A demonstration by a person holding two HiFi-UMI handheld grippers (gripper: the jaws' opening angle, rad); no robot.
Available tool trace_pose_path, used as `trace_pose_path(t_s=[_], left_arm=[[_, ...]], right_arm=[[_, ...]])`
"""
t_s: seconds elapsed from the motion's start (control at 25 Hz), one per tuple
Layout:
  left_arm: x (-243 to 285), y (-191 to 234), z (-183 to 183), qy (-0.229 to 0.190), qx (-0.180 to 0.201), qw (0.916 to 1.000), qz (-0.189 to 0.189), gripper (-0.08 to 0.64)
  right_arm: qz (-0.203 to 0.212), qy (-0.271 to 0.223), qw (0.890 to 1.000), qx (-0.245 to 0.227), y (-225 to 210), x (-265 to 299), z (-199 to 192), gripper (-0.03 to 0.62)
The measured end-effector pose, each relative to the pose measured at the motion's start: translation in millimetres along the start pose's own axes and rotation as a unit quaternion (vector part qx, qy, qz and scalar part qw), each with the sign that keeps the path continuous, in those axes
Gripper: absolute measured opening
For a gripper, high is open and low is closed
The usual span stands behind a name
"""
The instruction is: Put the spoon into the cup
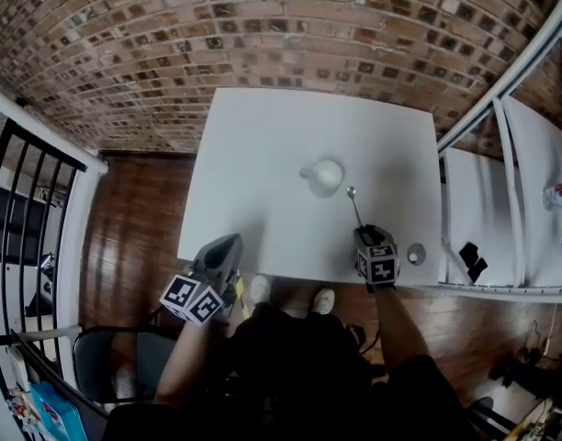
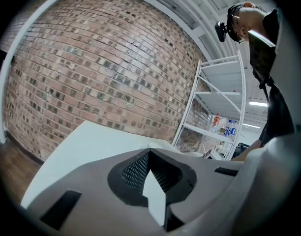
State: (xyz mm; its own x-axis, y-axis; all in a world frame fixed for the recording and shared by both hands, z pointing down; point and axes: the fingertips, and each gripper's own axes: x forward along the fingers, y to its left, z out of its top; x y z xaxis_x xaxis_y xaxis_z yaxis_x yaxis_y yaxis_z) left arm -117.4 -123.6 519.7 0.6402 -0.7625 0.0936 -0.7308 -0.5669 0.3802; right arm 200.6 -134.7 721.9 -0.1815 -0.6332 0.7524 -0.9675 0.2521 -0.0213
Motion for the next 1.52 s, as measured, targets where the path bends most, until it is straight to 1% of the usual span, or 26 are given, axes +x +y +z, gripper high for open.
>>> trace_pose_path(t_s=[0.04,0.16,0.24,0.44,0.64,0.92,1.04,1.16,1.36,1.52], left_arm=[[-0.7,-0.3,0.1,0.000,0.000,1.0000,-0.001,0.003],[-1.8,-2.4,1.8,-0.001,0.002,1.0000,-0.006,0.005],[-1.9,-2.2,3.5,-0.004,0.002,0.9999,-0.009,0.005],[-0.1,-1.7,7.2,-0.010,0.003,0.9998,-0.017,0.005],[6.1,-4.1,10.4,-0.016,0.000,0.9994,-0.032,0.003],[26.3,-19.2,31.5,-0.031,0.023,0.9972,-0.065,0.003],[30.0,-20.2,43.5,-0.042,0.029,0.9962,-0.071,0.004],[30.2,-20.0,47.7,-0.049,0.031,0.9958,-0.071,0.005],[25.8,-16.3,45.6,-0.053,0.028,0.9961,-0.065,0.005],[19.4,-5.5,48.9,-0.060,0.025,0.9966,-0.051,0.005]], right_arm=[[-0.002,0.002,1.000,0.003,-0.1,-0.2,-0.8,0.132],[-0.005,0.025,1.000,0.000,-0.6,-1.6,-4.3,0.132],[-0.009,0.029,1.000,-0.004,-0.3,-5.5,-3.2,0.130],[-0.020,-0.019,1.000,-0.003,-0.1,-27.3,12.0,0.130],[-0.035,-0.062,0.997,0.005,-6.4,-58.5,38.9,0.130],[-0.041,-0.136,0.990,-0.001,-18.3,-101.9,92.5,0.130],[-0.030,-0.160,0.987,-0.008,-12.5,-112.4,116.8,0.130],[0.006,-0.162,0.987,-0.015,5.8,-113.3,133.6,0.130],[0.043,-0.144,0.988,-0.048,33.1,-102.3,144.0,0.130],[0.060,-0.121,0.989,-0.065,46.9,-88.1,142.8,0.130]])
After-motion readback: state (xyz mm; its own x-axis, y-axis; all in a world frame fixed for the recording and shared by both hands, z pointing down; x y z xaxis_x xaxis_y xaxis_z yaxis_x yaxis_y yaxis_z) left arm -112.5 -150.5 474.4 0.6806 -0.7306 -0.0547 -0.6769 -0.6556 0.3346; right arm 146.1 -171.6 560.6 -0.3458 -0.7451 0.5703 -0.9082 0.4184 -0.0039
